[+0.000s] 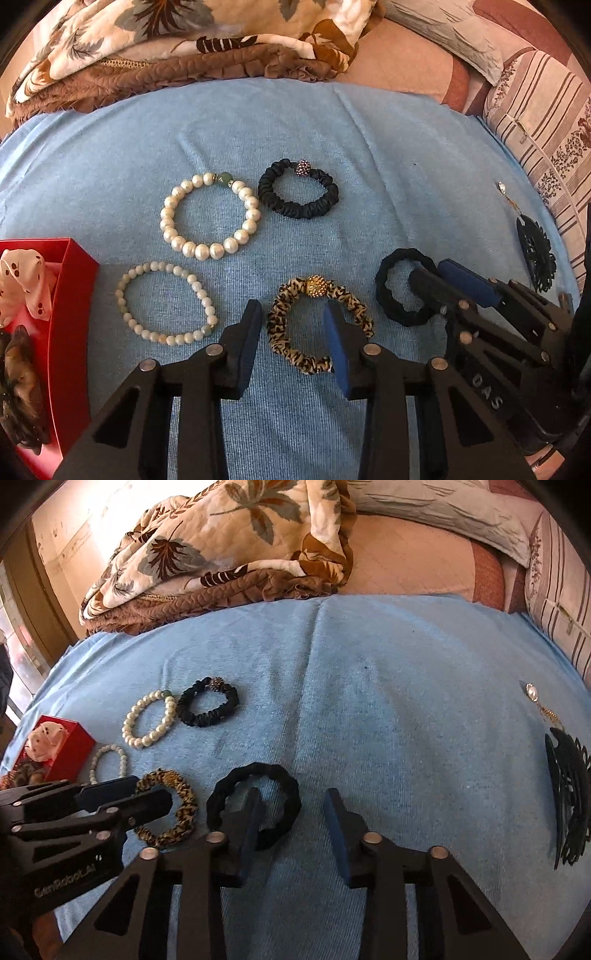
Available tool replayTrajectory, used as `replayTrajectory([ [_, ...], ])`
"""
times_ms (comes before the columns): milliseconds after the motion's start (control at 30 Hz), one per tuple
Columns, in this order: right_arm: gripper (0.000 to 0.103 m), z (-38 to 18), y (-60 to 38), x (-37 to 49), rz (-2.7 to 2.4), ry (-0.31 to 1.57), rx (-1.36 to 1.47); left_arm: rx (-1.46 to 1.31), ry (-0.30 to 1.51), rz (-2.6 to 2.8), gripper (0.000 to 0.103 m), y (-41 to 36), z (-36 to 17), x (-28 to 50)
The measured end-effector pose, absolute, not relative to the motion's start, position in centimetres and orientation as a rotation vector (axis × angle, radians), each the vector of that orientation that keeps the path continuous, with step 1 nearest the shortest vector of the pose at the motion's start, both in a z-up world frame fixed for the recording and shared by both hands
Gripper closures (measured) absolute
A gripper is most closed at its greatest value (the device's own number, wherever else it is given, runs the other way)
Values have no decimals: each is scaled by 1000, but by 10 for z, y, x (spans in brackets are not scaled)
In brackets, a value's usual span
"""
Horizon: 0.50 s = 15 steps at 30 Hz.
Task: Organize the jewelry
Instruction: 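Close the left tool on the leopard-print hair tie while the right tool closes on the black hair tie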
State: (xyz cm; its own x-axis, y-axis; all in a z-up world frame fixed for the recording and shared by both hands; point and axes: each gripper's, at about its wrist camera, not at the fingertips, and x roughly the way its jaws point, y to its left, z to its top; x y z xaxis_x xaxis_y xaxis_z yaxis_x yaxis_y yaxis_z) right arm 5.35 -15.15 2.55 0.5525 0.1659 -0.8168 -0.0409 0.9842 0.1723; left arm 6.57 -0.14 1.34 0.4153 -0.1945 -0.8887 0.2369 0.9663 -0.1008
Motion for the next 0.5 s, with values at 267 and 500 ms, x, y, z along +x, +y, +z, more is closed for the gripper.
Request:
replayTrajectory([
  [267, 95, 39, -153, 45, 123, 959, 145, -30, 1109, -297, 98, 8, 34, 49],
  [500, 95, 74, -149, 21, 151, 913, 173, -132, 1073, -329, 98, 37, 75, 12],
])
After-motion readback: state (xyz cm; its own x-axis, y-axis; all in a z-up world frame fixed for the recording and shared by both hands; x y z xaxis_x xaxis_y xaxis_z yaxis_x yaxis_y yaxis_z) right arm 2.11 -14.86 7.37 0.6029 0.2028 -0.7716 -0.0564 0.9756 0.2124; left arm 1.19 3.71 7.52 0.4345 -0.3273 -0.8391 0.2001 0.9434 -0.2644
